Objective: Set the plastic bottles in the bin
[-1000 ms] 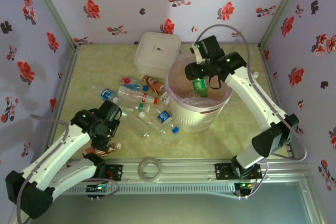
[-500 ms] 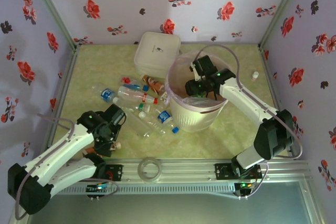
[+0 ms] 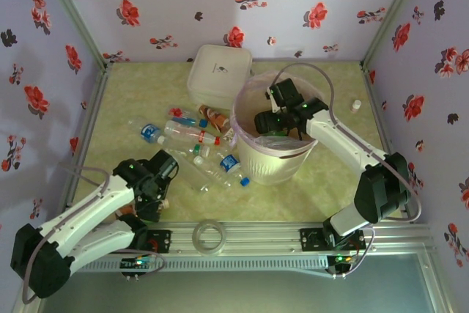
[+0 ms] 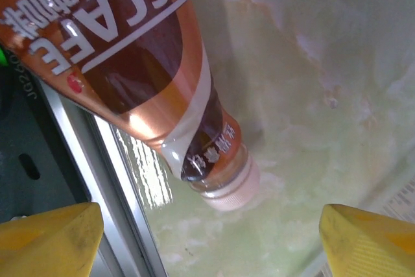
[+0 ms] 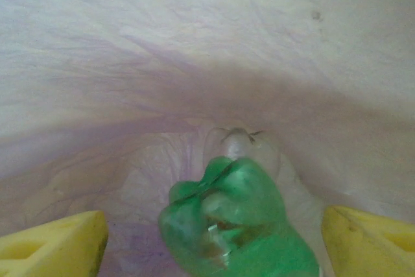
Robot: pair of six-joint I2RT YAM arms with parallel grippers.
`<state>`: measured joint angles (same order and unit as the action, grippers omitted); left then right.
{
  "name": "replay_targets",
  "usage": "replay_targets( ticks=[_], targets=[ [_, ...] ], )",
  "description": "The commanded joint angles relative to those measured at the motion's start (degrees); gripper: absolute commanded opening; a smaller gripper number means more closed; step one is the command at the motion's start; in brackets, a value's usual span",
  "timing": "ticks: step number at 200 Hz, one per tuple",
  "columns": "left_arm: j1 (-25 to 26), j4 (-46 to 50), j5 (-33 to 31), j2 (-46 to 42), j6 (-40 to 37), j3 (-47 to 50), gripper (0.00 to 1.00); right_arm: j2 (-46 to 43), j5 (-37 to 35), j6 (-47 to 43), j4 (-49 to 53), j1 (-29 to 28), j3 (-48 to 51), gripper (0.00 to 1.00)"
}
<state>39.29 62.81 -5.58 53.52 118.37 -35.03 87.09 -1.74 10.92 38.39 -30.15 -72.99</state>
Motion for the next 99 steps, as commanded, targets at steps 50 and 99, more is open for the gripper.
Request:
replay_targets(
  ticks=[50,99],
  targets=[
    [-0.62,-5.42,-7.05,-3.11,5.93,10.28,0.87,-3.36,-1.01,-2.58,2.60,1.32,-1.16,0.85],
    [-3.66,-8.32,-7.52,-3.61,1.99,12.71,0.83,-6.25,-0.25,-1.73,3.73,1.50,-1.51,0.85]
  ],
)
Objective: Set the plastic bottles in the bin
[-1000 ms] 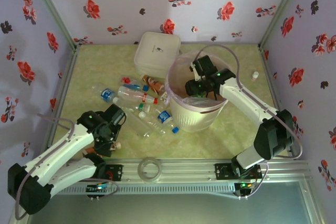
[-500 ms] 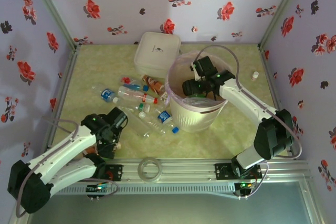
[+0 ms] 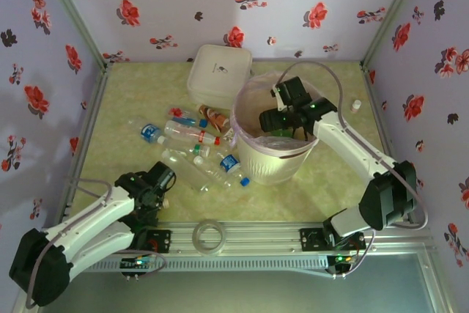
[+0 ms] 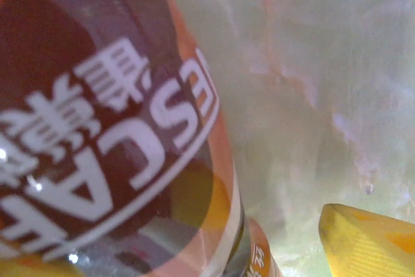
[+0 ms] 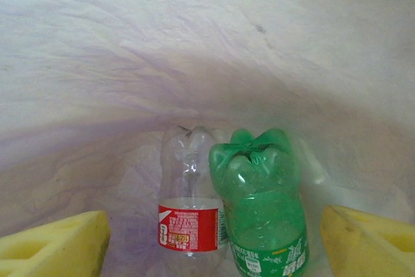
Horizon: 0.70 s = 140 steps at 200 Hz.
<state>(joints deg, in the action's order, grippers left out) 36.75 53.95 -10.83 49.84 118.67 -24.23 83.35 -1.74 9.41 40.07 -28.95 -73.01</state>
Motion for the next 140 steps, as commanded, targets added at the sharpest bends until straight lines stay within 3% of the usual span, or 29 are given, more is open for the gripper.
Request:
replay_targets(
  ticks=[1,52,74,140],
  targets=[
    [-1.19,0.41,-2.27,0.11,1.58,1.91,0.82,-2.64,-0.22,-0.20,1.99,0.25,-1.50,0.85],
    [-3.15,-1.04,-3.21,2.15,-1.87,1.29,0.62,-7.94,-0.41,0.52,3.15,0.39,-4.44,0.84],
    [-3.63,-1.04,-5.64,1.14,-3.30,0.70,0.49,-10.10,-0.15,0.99,3.06,0.47,-5.13,0.84],
    [-4.10,-0.62,-10.41,-1.58,-9.75,-0.48,0.41,-17.07,3.38,5.59,-2.73,0.56,-1.28,0.84]
  ],
)
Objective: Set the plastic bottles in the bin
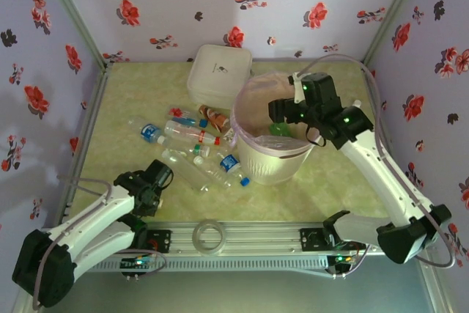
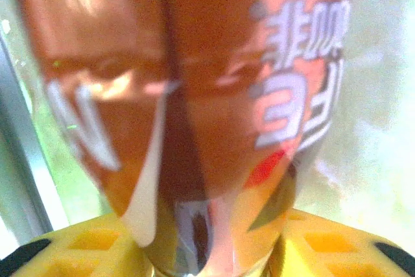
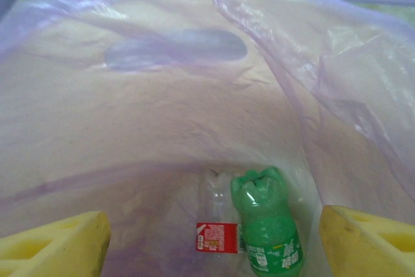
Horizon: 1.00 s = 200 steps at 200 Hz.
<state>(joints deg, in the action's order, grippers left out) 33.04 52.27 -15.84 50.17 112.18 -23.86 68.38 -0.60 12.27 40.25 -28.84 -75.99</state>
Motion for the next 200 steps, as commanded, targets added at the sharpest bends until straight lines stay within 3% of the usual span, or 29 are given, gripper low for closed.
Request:
replay_targets(
  ticks=[1,60,96,123,171,200],
  targets=[
    [-0.41,1.07,-5.51,-2.00,-3.32,-0.80,0.40,-2.19,2.26,2.73,-2.99,0.45,1.75,0.85],
    [-0.52,2.93,-9.30,-8.24,-6.96,-1.75,0.30,-5.63,0.61,5.04,-0.97,0.45,0.31,0.86],
    [-1.24,-1.96,-12.16,-5.35,-20.88,-7.59,0.14,-6.23,-0.65,5.63,2.71,0.45,-2.86,0.87],
    [-1.47,-5.81,-14.14,-3.53,-31.37,-12.46,0.00,-6.43,3.34,6.24,1.97,0.42,-4.54,0.88],
    [-2.31,-16.81,-11.13,1.26,-58.26,-23.81,0.00,-3.29,8.31,5.56,0.15,-1.73,-9.84,0.86],
    [-2.71,-21.32,-2.22,5.58,-70.56,-30.71,0.00,0.68,11.83,5.28,-1.74,-5.55,-13.82,0.86]
  ],
)
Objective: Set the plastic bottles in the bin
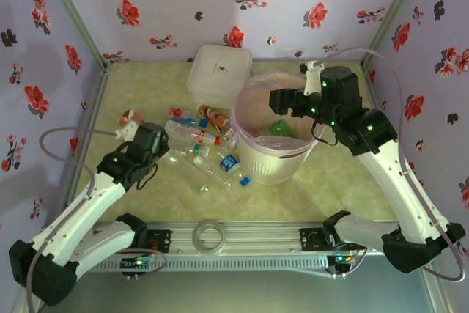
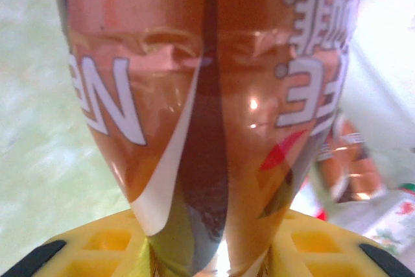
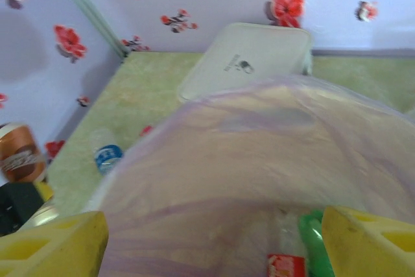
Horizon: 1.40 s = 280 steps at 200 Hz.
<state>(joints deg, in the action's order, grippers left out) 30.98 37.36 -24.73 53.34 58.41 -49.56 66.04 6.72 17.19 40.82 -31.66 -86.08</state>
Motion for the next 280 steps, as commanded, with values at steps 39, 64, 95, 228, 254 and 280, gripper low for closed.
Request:
replay_targets(
  ticks=[39,64,95,228,254,280],
  targets=[
    [-0.92,-12.68,24.28,8.68,-27.27,-11.27,0.00,10.81,11.69,2.16,-3.35,-6.62,-10.55,0.85],
    [-0.92,-19.39,32.64,9.24,-29.65,-11.37,0.00,15.45,14.72,5.76,-4.08,-6.66,-14.30,0.82],
    [-0.86,-22.43,42.00,9.98,-31.23,-12.94,0.00,19.57,17.72,8.71,-7.28,-6.75,-16.31,0.80],
    [2.56,-25.60,52.25,13.10,-33.08,-14.70,0.00,30.73,25.41,12.38,-15.46,-7.80,-20.00,0.64],
    [2.60,-26.67,52.30,13.15,-32.75,-14.25,0.00,30.21,24.97,12.04,-15.77,-7.80,-19.15,0.48],
    [2.61,-27.82,52.26,13.14,-32.61,-13.81,0.00,29.90,24.44,11.77,-15.53,-7.80,-18.92,0.45]
  ],
)
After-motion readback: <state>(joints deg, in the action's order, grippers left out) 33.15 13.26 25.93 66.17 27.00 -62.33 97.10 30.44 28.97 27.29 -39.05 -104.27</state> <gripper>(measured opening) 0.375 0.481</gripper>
